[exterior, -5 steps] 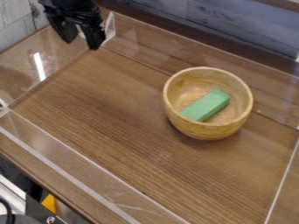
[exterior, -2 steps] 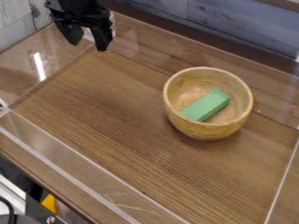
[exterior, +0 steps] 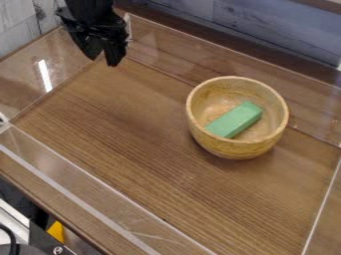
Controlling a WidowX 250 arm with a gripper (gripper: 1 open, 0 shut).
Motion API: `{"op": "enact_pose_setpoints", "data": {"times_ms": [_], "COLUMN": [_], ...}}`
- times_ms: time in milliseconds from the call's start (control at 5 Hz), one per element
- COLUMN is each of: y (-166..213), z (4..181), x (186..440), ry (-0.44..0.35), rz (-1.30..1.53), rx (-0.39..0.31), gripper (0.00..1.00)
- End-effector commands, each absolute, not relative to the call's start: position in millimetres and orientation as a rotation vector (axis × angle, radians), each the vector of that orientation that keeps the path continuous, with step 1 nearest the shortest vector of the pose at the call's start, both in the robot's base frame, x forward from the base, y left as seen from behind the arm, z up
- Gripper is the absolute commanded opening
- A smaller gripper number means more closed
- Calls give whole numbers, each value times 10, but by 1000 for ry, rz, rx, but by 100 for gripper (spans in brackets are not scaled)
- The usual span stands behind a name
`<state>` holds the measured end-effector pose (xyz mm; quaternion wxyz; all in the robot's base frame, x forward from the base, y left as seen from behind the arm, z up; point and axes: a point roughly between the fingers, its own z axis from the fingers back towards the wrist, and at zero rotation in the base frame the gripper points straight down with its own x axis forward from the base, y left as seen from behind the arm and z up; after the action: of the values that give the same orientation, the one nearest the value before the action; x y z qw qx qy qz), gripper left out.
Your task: Put the green block in the brown bowl
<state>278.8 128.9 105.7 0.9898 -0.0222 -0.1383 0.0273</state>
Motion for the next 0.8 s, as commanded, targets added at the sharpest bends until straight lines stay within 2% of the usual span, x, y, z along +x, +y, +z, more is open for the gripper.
{"op": "enact_pose_setpoints", "data": {"times_ms": [0,200,400,600], "y": [1367,1303,1229,1268], "z": [1309,1297,1297,1370], "x": [2801,2849,2896,2889], "ry": [-338,-336,-332,-320], "rz": [49,144,223,221], "rx": [-21,-10,-4,-7], "gripper": [100,0,100,100]}}
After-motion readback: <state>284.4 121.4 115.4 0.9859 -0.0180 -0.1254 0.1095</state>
